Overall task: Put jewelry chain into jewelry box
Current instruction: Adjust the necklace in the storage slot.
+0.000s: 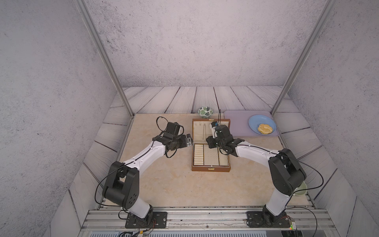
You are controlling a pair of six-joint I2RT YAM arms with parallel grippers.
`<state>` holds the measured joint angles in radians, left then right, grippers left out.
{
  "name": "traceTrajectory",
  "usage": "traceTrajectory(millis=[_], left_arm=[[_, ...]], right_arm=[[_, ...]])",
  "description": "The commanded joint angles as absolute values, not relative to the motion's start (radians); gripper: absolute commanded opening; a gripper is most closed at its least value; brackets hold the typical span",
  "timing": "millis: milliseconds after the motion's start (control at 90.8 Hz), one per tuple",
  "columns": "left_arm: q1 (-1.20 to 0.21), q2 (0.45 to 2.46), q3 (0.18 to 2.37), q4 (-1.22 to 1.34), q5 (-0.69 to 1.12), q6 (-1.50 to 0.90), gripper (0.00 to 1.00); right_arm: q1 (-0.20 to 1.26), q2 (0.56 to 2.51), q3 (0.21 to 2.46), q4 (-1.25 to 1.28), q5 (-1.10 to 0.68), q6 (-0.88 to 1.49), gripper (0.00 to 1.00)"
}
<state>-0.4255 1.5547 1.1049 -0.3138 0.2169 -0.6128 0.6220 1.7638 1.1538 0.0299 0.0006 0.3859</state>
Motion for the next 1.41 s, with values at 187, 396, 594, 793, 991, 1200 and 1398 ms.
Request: traceTrajectory(millis=[187,396,594,793,991,1200,1398], left_arm=[[-0.42,1.515,1.074,-0.33,0.271,-0.673,0.98],[-0.419,1.513,1.065,-0.321,0.281,-0.679,0.98],[-0.419,1.519,1.069,-0.322,0.286,-0.674,0.98],[-0.417,1.518,1.069,-0.323,0.287,-0.673,0.98],[-0.416,1.519,1.071,-0.324,0.288,-0.675,0.98],[-0.415,1.52,1.069,-0.323,0.288,-0.673,0.98],[-0.414,1.519,1.07,-0.324,0.289,-0.673,0.98]], right_arm=[[0.639,1.83,1.14,0.122,0.134,0.444,0.31],[0.649,1.867,1.156,0.136,0.149,0.449,0.29],[0.656,1.898,1.19,0.13,0.168,0.446,0.28],[0.659,1.918,1.201,0.139,0.18,0.45,0.27],[0.664,1.936,1.207,0.154,0.205,0.455,0.25],[0.667,1.947,1.208,0.179,0.216,0.458,0.24],[0.669,1.956,1.209,0.193,0.224,0.462,0.2]])
